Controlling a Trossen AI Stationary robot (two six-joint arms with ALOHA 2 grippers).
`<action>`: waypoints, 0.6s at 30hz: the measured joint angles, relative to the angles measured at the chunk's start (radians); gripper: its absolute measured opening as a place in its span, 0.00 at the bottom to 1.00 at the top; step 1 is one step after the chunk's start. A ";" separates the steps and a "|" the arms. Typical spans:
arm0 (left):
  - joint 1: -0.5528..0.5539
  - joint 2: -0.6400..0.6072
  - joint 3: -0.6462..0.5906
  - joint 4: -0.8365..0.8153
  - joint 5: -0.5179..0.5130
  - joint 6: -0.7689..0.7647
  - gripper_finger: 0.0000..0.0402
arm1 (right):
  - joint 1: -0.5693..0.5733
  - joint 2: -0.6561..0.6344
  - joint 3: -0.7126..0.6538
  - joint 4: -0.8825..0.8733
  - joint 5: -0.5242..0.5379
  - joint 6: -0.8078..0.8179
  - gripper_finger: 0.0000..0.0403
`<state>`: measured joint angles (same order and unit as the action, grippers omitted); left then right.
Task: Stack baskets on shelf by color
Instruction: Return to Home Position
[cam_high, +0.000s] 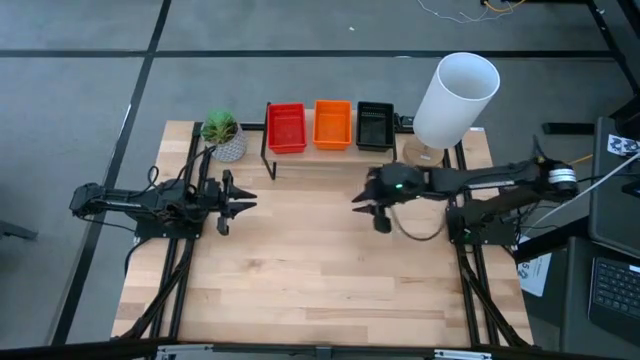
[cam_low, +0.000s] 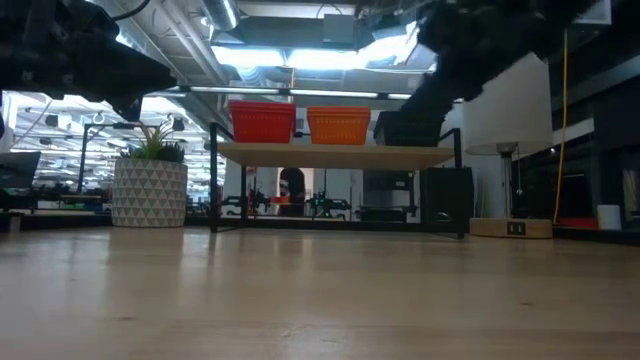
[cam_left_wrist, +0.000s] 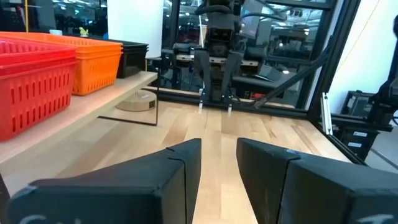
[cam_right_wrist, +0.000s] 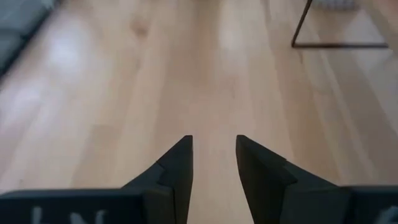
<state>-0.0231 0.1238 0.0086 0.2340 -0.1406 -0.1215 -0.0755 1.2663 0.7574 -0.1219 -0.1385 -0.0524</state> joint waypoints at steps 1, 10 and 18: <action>0.000 0.000 0.000 -0.001 0.000 0.000 0.24 | -0.009 -0.041 -0.051 0.054 -0.020 0.013 0.30; 0.000 0.000 0.000 -0.001 0.000 0.000 0.24 | -0.003 -0.397 -0.446 0.353 0.066 0.127 0.30; 0.000 0.000 0.000 -0.001 0.000 0.000 0.24 | 0.030 -0.654 -0.677 0.455 0.118 0.122 0.30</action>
<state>-0.0231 0.1238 0.0086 0.2329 -0.1406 -0.1211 -0.0455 0.6124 0.0806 0.3335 -0.0201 0.0701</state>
